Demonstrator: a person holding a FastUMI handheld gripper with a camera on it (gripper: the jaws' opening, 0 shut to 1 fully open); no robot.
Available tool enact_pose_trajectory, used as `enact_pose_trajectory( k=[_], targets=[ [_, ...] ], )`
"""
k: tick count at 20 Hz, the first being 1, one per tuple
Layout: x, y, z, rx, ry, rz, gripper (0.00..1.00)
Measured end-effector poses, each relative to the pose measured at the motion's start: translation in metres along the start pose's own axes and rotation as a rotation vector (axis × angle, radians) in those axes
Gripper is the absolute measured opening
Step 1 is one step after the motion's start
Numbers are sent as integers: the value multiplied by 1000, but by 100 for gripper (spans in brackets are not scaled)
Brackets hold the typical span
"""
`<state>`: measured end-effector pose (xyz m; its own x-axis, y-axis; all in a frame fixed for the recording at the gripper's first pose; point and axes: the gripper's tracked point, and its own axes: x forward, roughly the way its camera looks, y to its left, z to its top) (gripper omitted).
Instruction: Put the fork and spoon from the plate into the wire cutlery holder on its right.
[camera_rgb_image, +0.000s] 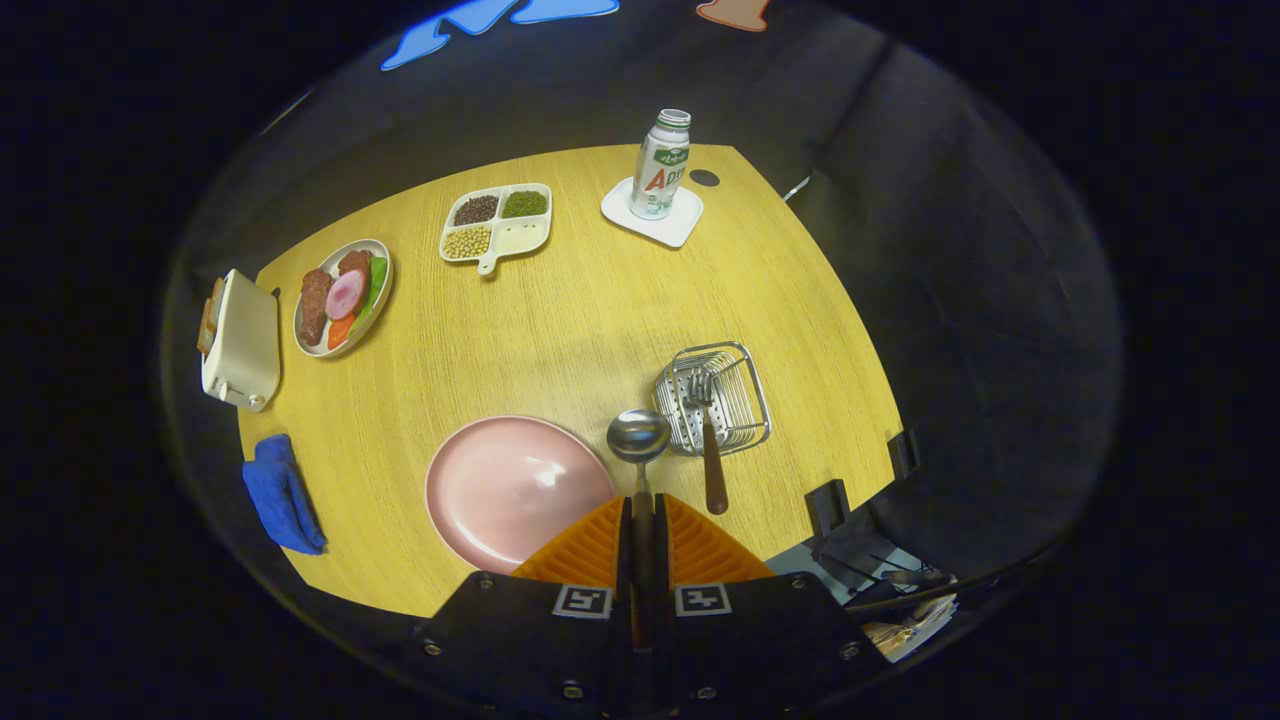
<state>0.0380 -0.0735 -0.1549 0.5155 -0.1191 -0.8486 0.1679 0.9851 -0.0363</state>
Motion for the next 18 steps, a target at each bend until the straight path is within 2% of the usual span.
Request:
enact_pose_trajectory(
  k=[10, 18],
  targets=[
    [6, -52, 18, 80, 3, -34, 9],
    [37, -56, 15, 94, 53, 36, 9]
  ],
)
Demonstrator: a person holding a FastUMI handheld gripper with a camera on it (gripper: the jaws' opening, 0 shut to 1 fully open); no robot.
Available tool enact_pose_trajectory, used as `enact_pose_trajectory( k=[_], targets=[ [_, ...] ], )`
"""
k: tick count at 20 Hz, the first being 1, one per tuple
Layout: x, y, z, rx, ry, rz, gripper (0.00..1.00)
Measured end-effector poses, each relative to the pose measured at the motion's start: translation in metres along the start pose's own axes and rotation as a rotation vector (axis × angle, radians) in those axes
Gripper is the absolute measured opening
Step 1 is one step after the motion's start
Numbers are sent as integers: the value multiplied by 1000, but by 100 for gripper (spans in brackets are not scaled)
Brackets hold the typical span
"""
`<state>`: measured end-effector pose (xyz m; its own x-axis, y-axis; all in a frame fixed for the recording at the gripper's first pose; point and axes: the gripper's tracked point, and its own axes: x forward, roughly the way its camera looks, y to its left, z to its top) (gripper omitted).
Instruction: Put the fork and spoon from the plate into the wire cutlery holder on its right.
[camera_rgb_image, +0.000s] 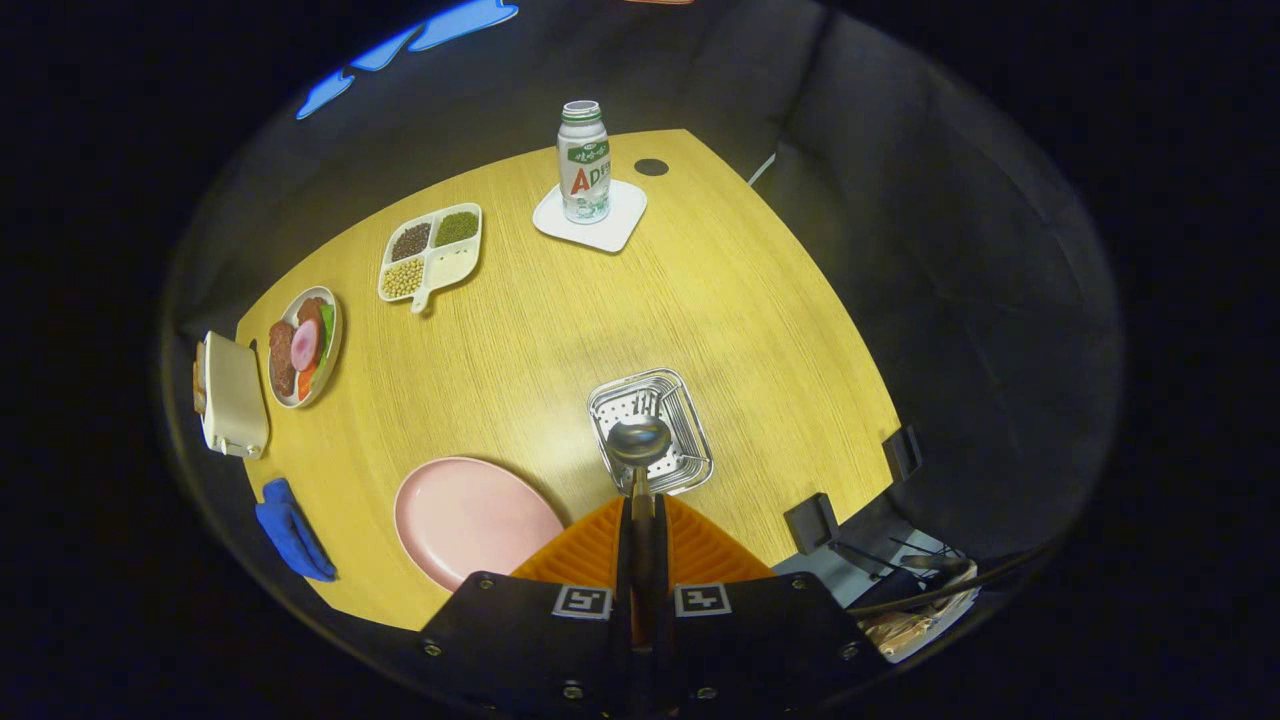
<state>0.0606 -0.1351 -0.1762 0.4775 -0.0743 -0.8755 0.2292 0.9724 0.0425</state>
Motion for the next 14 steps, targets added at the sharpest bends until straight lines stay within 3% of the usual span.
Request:
enact_pose_trajectory(
  k=[14],
  targets=[
    [29, 6, 2, 20, 49, 65, 9]
  ],
)
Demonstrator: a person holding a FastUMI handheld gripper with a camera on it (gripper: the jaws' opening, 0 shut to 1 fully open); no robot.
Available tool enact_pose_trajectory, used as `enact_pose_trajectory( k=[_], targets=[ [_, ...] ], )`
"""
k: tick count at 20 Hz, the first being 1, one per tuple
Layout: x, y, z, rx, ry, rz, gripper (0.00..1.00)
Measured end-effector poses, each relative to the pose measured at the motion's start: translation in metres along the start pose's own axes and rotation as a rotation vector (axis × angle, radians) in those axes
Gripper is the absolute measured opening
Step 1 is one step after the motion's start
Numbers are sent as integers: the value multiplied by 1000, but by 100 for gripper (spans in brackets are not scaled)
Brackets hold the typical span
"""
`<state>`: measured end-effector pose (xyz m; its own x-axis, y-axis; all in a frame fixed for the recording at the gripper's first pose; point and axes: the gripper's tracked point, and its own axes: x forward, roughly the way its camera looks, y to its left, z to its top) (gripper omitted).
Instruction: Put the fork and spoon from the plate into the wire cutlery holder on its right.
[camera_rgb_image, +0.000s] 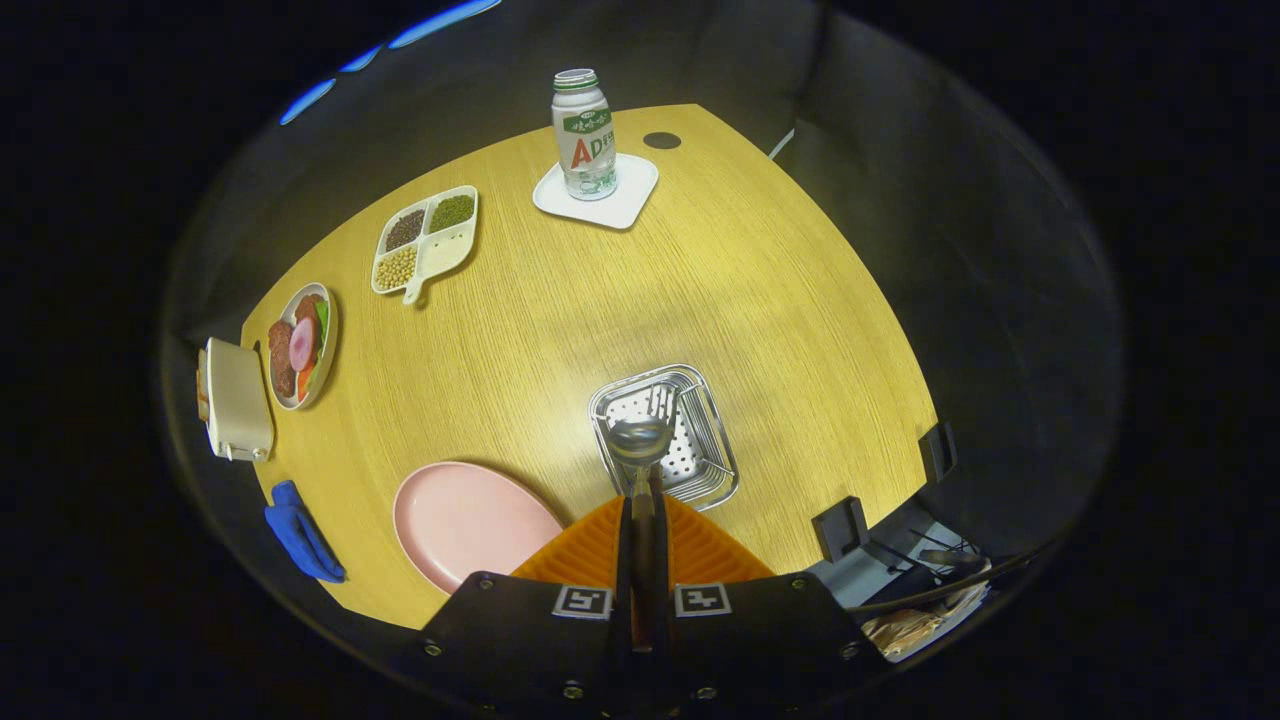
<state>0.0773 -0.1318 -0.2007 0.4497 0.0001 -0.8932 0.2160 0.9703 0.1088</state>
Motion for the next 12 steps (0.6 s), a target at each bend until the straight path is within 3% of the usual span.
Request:
enact_pose_trajectory(
  k=[4, 7, 12],
  targets=[
    [1, 2, 2, 28, -2, 14, 11],
    [1, 4, 4, 50, -14, 13, 31],
    [-6, 7, 6, 72, -32, 28, 33]
  ],
)
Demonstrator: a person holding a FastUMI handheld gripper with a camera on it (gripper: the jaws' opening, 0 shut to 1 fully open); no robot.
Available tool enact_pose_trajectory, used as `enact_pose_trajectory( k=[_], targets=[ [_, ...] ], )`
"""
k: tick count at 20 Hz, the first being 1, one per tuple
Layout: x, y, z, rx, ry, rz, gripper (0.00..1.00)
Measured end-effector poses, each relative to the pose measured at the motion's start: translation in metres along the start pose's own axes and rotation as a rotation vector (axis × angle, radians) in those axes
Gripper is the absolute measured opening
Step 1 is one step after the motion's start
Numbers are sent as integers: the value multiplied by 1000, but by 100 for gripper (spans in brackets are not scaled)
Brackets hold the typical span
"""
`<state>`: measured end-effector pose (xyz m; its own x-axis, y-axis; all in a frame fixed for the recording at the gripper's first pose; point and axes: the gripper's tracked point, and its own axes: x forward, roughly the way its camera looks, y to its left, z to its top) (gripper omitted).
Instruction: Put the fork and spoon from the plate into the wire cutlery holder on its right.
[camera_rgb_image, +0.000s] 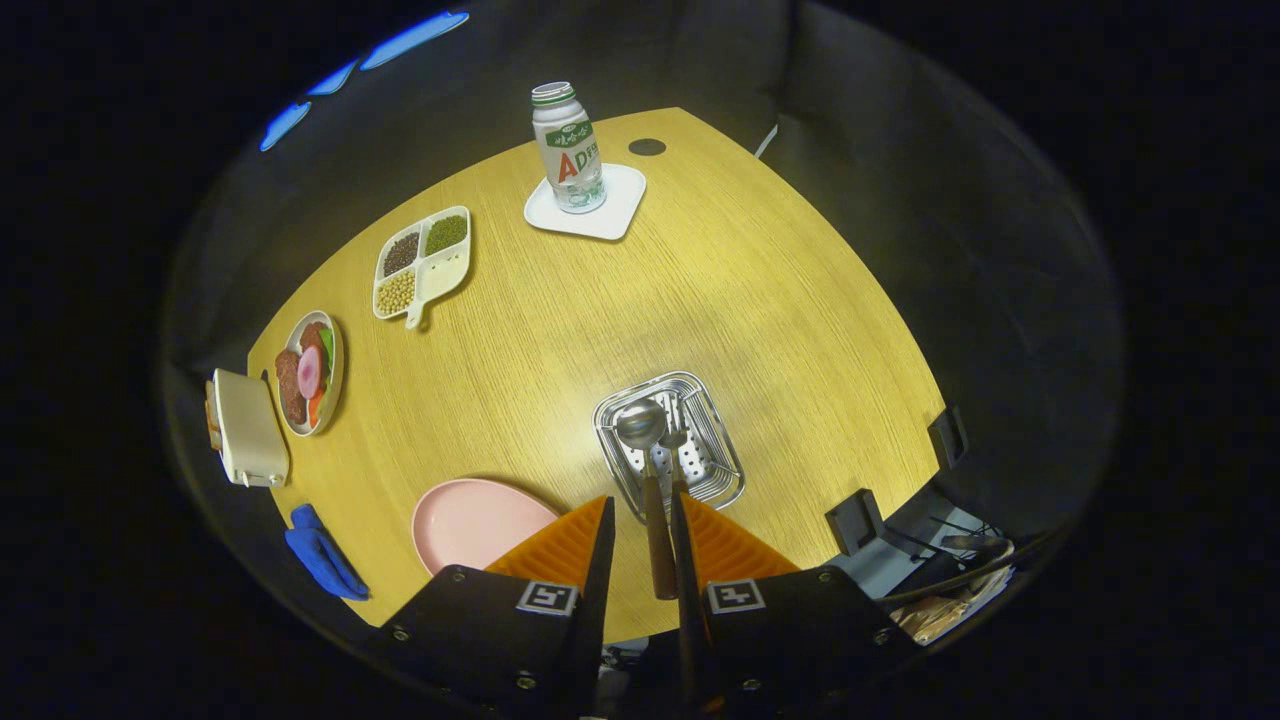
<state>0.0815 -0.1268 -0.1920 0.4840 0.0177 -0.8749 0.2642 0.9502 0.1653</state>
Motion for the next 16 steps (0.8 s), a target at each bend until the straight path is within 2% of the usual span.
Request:
enact_pose_trajectory(
  k=[3, 7, 10, 13, 16],
  targets=[
    [-5, 4, 8, 10, -51, 11, 33],
    [-20, 10, 27, 10, -185, 29, 33],
    [-41, 15, 51, -9, -352, 39, 33],
    [-79, 29, 79, -51, -549, 85, 33],
    [-136, 47, 110, -98, -802, 132, 33]
  ],
)
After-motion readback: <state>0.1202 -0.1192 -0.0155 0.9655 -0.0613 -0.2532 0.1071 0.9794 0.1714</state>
